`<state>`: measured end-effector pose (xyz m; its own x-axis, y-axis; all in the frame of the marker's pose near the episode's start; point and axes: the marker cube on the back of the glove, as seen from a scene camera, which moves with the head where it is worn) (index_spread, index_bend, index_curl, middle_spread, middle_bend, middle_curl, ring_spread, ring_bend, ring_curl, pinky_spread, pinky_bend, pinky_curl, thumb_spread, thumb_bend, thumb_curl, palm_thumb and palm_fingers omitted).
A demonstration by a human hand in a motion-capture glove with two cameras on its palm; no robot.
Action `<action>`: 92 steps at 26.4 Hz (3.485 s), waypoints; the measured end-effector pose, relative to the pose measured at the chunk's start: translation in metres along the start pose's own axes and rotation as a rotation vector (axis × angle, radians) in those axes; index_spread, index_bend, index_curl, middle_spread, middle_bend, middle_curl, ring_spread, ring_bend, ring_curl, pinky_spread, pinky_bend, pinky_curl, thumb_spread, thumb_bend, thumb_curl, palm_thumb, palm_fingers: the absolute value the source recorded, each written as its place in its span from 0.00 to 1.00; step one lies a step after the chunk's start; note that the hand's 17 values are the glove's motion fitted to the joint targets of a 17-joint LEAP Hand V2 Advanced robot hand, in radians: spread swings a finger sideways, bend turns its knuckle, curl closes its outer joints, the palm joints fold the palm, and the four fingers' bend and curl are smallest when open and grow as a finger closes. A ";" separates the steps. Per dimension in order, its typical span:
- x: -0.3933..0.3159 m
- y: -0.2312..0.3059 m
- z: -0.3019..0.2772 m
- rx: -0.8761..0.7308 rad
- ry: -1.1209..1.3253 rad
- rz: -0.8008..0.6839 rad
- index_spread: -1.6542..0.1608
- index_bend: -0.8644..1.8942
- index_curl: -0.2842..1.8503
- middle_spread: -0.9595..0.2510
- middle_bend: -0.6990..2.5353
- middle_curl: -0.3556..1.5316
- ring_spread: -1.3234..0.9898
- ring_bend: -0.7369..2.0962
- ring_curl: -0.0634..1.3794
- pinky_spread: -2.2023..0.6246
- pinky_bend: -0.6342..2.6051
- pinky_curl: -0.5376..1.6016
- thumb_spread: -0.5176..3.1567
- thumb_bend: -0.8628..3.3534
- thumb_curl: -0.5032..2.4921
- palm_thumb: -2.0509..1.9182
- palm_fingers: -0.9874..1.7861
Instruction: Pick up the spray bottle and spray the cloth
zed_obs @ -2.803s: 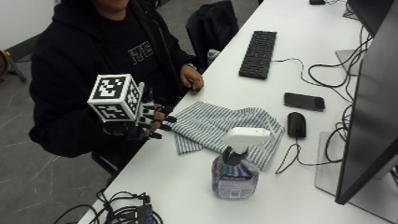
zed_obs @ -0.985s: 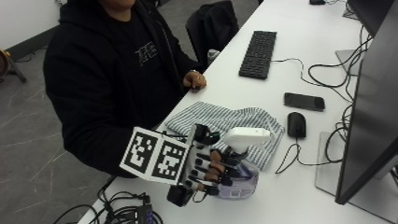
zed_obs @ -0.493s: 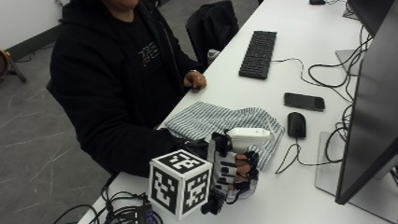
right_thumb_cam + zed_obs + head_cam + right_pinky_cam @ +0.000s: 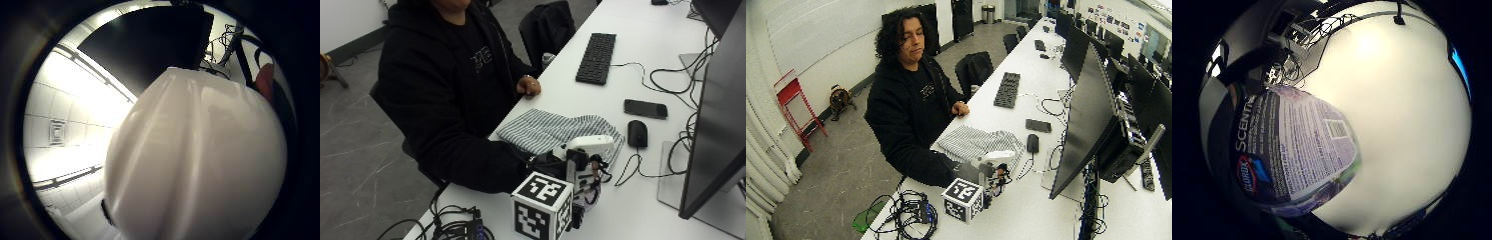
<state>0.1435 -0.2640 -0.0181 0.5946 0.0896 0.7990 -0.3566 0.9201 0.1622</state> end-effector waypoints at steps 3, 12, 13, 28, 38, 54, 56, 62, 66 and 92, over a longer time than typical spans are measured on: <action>-0.002 -0.004 0.003 0.007 0.017 0.001 0.74 0.38 0.30 0.60 0.33 0.42 0.47 0.45 0.32 0.71 0.30 0.41 0.30 0.20 0.34 0.76 0.85; -0.009 -0.007 0.006 0.101 0.029 -0.055 0.75 0.39 0.32 0.59 0.35 0.44 0.47 0.49 0.35 0.67 0.32 0.42 0.26 0.20 0.36 0.75 0.89; -0.009 -0.007 0.006 0.102 0.029 -0.059 0.75 0.39 0.33 0.59 0.35 0.44 0.47 0.49 0.35 0.67 0.32 0.43 0.26 0.20 0.36 0.75 0.89; -0.097 0.020 -0.016 -0.173 0.398 -0.237 0.75 0.39 0.35 0.61 0.39 0.46 0.48 0.53 0.38 0.66 0.34 0.44 0.25 0.20 0.38 0.75 0.87; -0.155 0.025 0.008 -0.541 0.988 -0.131 0.75 0.39 0.36 0.61 0.39 0.47 0.48 0.53 0.38 0.66 0.34 0.44 0.25 0.20 0.39 0.75 0.86; -0.088 0.075 0.117 -1.178 1.479 0.165 0.75 0.39 0.38 0.60 0.40 0.46 0.47 0.53 0.38 0.66 0.34 0.44 0.25 0.20 0.40 0.75 0.86; -0.077 0.069 0.130 -1.193 1.514 0.215 0.75 0.39 0.38 0.60 0.40 0.46 0.47 0.53 0.38 0.66 0.33 0.44 0.25 0.20 0.40 0.75 0.86; -0.041 0.116 0.141 -1.345 1.691 0.203 0.75 0.39 0.38 0.60 0.39 0.46 0.47 0.52 0.37 0.66 0.33 0.43 0.25 0.20 0.40 0.75 0.85; -0.033 0.124 0.148 -1.365 1.735 0.188 0.75 0.39 0.38 0.60 0.39 0.46 0.47 0.52 0.37 0.66 0.33 0.43 0.25 0.20 0.40 0.75 0.85; -0.238 0.045 0.244 -0.724 0.655 -0.548 0.75 0.38 0.39 0.61 0.39 0.46 0.47 0.52 0.37 0.66 0.33 0.43 0.24 0.20 0.41 0.75 0.85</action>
<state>-0.1896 -0.3373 -0.0596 0.8834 -0.4085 0.2294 0.4464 0.8826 -0.1473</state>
